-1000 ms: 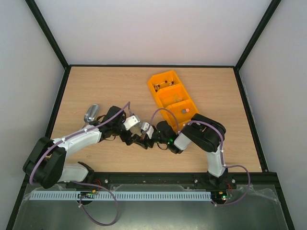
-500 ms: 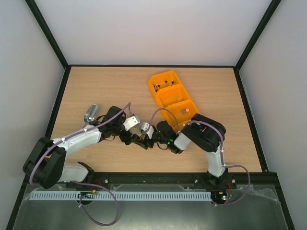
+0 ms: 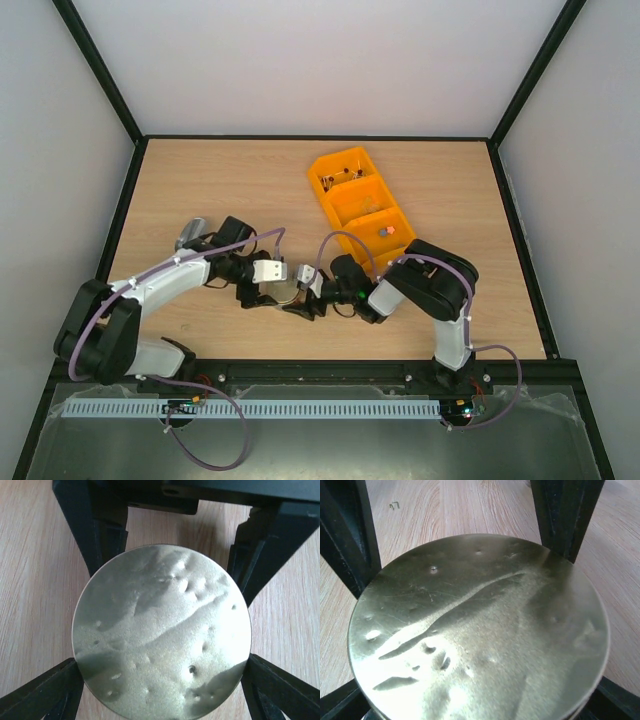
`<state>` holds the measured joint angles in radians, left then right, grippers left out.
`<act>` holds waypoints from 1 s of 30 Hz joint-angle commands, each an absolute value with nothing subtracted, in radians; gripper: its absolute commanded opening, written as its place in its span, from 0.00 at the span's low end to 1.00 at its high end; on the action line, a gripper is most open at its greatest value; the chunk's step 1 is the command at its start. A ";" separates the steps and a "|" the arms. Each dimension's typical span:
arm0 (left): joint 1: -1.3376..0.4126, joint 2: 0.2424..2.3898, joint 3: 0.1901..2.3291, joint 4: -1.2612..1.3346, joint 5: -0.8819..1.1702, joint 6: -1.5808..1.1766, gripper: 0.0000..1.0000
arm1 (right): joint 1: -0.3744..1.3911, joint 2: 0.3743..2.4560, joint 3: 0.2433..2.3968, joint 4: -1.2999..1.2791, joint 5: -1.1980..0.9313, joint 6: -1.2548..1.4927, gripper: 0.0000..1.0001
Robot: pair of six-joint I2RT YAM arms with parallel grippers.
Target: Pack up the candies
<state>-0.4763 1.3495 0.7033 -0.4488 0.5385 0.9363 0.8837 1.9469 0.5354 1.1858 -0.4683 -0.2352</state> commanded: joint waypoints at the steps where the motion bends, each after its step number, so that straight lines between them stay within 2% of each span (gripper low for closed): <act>1: -0.486 1.388 0.731 -0.513 0.572 1.082 0.73 | 0.896 1.949 0.537 1.106 -0.568 -0.234 0.01; 3: -0.486 1.368 0.726 -0.455 0.558 0.967 0.87 | 0.897 1.956 0.549 1.110 -0.542 -0.210 0.01; 7: -0.490 1.329 0.699 -0.381 0.550 0.747 0.99 | 0.896 1.971 0.558 1.125 -0.493 -0.176 0.01; 13: -0.540 1.295 0.643 -0.260 0.498 0.539 0.99 | 0.896 1.986 0.571 1.132 -0.450 -0.139 0.01; 23: -0.558 1.284 0.608 -0.260 0.414 0.528 0.85 | 0.896 1.992 0.576 1.137 -0.426 -0.132 0.01; 27: -0.557 1.291 0.604 -0.291 0.391 0.623 0.79 | 0.896 1.991 0.574 1.135 -0.447 -0.156 0.01; 30: -0.552 1.297 0.613 -0.334 0.409 0.748 0.70 | 0.896 1.986 0.565 1.134 -0.478 -0.188 0.01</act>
